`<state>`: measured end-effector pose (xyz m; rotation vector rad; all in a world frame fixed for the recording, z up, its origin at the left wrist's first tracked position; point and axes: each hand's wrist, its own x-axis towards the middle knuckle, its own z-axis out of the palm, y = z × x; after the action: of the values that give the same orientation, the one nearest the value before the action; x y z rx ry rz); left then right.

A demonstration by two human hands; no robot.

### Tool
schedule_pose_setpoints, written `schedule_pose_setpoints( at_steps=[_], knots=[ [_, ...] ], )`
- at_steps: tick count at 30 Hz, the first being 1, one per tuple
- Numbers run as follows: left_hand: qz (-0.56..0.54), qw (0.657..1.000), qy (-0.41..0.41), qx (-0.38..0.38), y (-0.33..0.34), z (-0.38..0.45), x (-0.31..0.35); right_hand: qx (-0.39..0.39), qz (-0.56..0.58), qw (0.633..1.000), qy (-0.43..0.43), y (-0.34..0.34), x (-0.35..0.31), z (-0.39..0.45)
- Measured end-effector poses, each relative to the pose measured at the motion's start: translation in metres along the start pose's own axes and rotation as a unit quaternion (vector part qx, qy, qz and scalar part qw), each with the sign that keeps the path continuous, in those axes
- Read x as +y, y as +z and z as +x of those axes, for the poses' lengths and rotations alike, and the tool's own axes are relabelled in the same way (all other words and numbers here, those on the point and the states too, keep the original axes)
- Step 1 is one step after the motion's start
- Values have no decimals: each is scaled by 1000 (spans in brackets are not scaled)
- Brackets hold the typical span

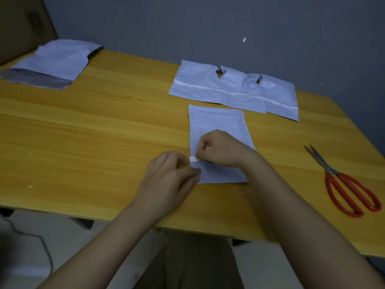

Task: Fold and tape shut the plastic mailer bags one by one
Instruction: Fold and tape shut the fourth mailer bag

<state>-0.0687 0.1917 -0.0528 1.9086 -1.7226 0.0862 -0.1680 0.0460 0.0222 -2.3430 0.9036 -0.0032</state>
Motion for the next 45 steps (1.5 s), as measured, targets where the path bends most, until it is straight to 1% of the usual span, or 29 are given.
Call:
schedule_pose_setpoints(
  at_steps=[8, 18, 25, 30, 34, 36, 39, 42, 45],
  knots=[
    [13, 1000, -1, 6, -1, -1, 2, 0, 2, 1000, 9, -1, -2, 0],
    [30, 999, 26, -5, -1, 1, 3, -1, -2, 1000, 11, 0, -2, 1],
    [42, 999, 24, -14, -1, 2, 3, -2, -5, 1000, 11, 1, -2, 2],
    [59, 998, 29, -20, -3, 2, 5, 7, -42, 999, 7, 2, -4, 4],
    [102, 993, 49, -24, -8, 5, 10, -2, -56, 998, 11, 2, -6, 5],
    [118, 992, 44, -29, -10, 7, 12, -9, -63, 998, 16, 1, -8, 5],
    [121, 992, 20, -36, -12, 9, 14, -22, -83, 996, 17, -3, -8, 5],
    [128, 991, 27, -34, -10, 10, 13, -35, -94, 995, 23, -6, -5, 3],
    [123, 991, 34, -29, -9, 10, 11, -17, -107, 994, 33, -6, 2, -2]
  ],
)
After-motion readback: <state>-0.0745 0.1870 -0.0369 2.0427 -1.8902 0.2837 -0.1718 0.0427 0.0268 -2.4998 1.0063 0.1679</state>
